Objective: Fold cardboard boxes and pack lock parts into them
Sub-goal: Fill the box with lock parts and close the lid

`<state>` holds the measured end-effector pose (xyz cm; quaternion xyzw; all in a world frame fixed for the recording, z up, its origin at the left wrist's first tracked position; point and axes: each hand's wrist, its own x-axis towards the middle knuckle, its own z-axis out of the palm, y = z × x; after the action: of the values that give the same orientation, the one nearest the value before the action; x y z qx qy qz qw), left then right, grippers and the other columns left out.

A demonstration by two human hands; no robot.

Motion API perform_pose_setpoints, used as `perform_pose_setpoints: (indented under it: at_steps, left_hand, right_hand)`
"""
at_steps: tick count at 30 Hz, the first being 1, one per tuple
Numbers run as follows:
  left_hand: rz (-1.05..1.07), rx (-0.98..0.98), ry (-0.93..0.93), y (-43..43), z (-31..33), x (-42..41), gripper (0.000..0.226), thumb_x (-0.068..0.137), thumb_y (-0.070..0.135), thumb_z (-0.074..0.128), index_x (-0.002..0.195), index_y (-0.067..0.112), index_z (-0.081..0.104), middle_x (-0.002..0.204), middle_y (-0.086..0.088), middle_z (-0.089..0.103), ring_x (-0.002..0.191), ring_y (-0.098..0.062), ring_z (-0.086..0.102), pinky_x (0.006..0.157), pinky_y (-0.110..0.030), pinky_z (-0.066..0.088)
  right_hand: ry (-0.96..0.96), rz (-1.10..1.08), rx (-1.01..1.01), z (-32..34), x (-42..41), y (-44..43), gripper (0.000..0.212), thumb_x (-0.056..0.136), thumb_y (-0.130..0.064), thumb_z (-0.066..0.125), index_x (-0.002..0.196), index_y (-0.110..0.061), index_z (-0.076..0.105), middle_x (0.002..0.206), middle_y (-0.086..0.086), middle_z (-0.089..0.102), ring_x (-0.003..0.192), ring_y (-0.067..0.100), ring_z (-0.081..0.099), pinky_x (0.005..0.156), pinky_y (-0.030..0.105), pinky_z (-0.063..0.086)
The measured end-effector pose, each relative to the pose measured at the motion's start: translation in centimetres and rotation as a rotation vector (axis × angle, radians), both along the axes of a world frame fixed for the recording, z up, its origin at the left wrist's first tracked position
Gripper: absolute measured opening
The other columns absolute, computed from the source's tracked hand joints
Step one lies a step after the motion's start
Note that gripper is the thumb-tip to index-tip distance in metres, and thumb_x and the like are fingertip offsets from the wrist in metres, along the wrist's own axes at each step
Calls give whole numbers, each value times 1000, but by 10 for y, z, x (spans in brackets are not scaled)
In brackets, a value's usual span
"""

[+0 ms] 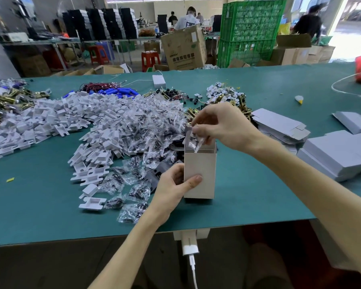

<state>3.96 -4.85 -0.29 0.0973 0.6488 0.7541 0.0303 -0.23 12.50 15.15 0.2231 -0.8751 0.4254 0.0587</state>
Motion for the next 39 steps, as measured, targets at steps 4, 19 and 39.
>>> perform_pose_setpoints:
  at_steps: [4, 19, 39]
  left_hand:
    - [-3, 13, 8, 0, -2, -1, 40, 82, 28, 86, 116, 12, 70, 114, -5, 78, 105, -17, 74, 82, -25, 59]
    - [3, 22, 10, 1, 0, 0, 46, 76, 34, 87, 114, 15, 71, 112, -5, 78, 102, -16, 75, 81, -24, 59]
    - [-12, -7, 42, 0, 2, 2, 37, 83, 20, 85, 116, 12, 71, 112, -8, 78, 103, -18, 74, 87, -30, 60]
  right_hand:
    - [94, -35, 88, -8, 0, 12, 11, 91, -3, 73, 100, -10, 74, 84, 0, 76, 76, 11, 73, 76, 26, 59]
    - [267, -50, 331, -21, 11, 12, 15, 93, -10, 72, 100, -21, 79, 100, -7, 64, 99, 10, 44, 85, 22, 34]
    - [459, -138, 929, -15, 32, 7, 29, 78, 3, 71, 84, -24, 63, 90, -12, 64, 102, 18, 27, 82, 35, 12]
